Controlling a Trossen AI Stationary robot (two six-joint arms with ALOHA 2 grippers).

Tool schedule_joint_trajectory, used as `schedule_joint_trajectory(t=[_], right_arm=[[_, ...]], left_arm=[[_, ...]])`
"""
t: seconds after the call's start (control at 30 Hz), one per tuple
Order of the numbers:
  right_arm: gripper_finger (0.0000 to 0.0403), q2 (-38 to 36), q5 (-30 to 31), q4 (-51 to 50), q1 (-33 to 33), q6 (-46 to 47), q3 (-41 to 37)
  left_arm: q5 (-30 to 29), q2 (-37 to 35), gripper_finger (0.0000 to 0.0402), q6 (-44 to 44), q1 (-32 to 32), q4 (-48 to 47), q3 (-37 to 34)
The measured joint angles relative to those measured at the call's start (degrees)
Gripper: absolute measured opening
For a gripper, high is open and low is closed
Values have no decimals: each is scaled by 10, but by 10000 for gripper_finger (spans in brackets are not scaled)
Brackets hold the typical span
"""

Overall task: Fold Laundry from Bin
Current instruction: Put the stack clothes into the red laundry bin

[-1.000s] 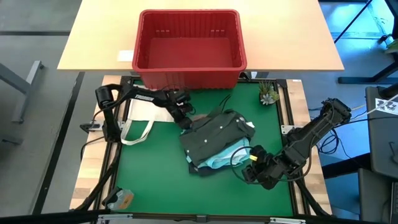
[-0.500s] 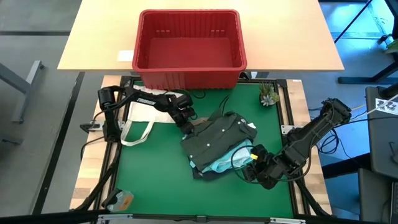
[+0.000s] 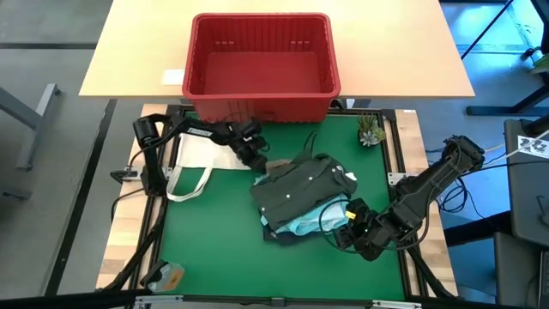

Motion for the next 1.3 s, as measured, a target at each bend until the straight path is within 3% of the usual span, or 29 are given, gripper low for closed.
schedule_joint_trajectory(t=[0.37, 0.77, 1.3], right_arm=[[195, 8, 0, -3, 0, -2, 0], [195, 14, -5, -2, 0, -4, 0], [195, 14, -13, -1, 0, -16, 0]], left_arm=[[8, -1, 183, -74, 19, 97, 1], [-65, -1, 183, -81, 18, 92, 1], [-86, -4, 183, -85, 25, 71, 2]])
